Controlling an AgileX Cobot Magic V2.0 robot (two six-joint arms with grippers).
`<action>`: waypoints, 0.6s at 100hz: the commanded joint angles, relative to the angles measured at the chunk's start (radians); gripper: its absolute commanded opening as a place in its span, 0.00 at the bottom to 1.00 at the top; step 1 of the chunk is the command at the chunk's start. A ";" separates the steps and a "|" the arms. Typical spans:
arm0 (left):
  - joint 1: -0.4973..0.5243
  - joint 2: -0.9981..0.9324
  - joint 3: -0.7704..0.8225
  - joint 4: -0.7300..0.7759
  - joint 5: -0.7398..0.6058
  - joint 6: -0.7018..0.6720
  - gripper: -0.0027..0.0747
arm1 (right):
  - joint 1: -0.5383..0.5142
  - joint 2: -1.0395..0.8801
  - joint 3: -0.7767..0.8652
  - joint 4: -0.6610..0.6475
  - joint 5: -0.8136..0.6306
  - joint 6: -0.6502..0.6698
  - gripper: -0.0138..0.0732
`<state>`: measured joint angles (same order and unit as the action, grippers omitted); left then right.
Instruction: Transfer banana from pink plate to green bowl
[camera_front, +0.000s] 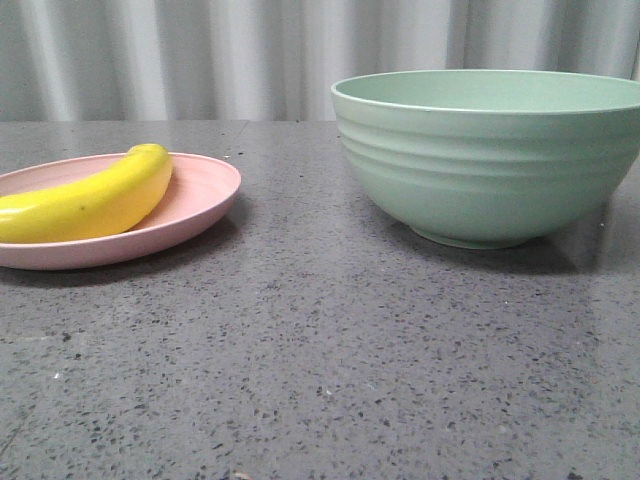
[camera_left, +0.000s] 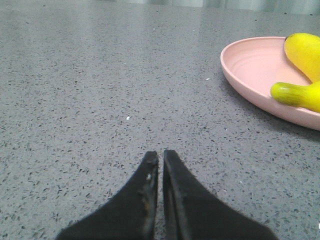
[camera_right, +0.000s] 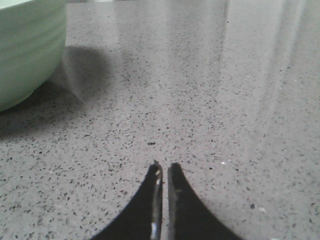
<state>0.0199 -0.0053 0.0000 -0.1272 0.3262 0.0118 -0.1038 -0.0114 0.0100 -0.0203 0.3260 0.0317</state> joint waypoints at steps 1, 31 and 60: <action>0.002 -0.028 0.011 -0.002 -0.049 -0.001 0.01 | -0.003 -0.023 0.022 -0.007 -0.023 -0.006 0.09; 0.002 -0.028 0.011 -0.002 -0.049 -0.001 0.01 | -0.003 -0.023 0.022 -0.007 -0.023 -0.006 0.09; 0.002 -0.028 0.009 0.025 -0.086 -0.001 0.01 | -0.003 -0.023 0.022 -0.007 -0.023 -0.006 0.09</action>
<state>0.0199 -0.0053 0.0000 -0.1182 0.3216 0.0118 -0.1038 -0.0114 0.0100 -0.0203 0.3260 0.0317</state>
